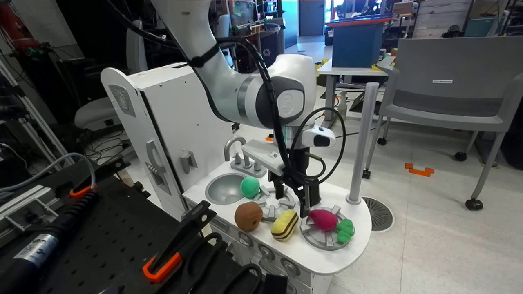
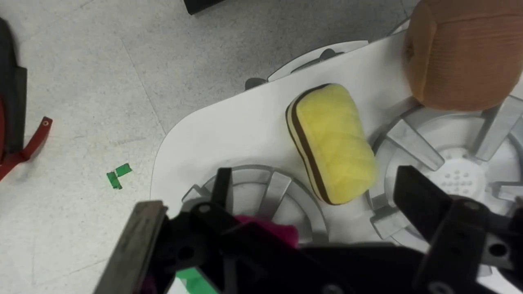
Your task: Move the yellow plush toy to the left
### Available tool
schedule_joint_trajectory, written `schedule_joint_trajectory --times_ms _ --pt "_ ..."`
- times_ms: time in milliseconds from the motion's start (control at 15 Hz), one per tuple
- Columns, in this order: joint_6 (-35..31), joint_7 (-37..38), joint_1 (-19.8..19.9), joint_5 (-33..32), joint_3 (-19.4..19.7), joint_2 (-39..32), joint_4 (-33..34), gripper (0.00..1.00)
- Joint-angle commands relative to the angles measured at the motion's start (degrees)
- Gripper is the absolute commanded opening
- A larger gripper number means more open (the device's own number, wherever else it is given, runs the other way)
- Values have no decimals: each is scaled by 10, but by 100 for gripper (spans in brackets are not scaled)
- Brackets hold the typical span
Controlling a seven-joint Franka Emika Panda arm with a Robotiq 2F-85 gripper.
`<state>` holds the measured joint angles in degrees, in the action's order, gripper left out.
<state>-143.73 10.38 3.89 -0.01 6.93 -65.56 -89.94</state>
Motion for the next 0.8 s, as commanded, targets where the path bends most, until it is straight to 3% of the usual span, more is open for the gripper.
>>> schedule_joint_trajectory --times_ms 0,533,600,733 --pt "58 16 -1 17 -3 -59 84 100" --pt "85 49 -29 4 13 -163 222 100" --pt "90 57 -32 4 15 -175 238 75" --pt "96 67 -37 2 21 -194 265 66"
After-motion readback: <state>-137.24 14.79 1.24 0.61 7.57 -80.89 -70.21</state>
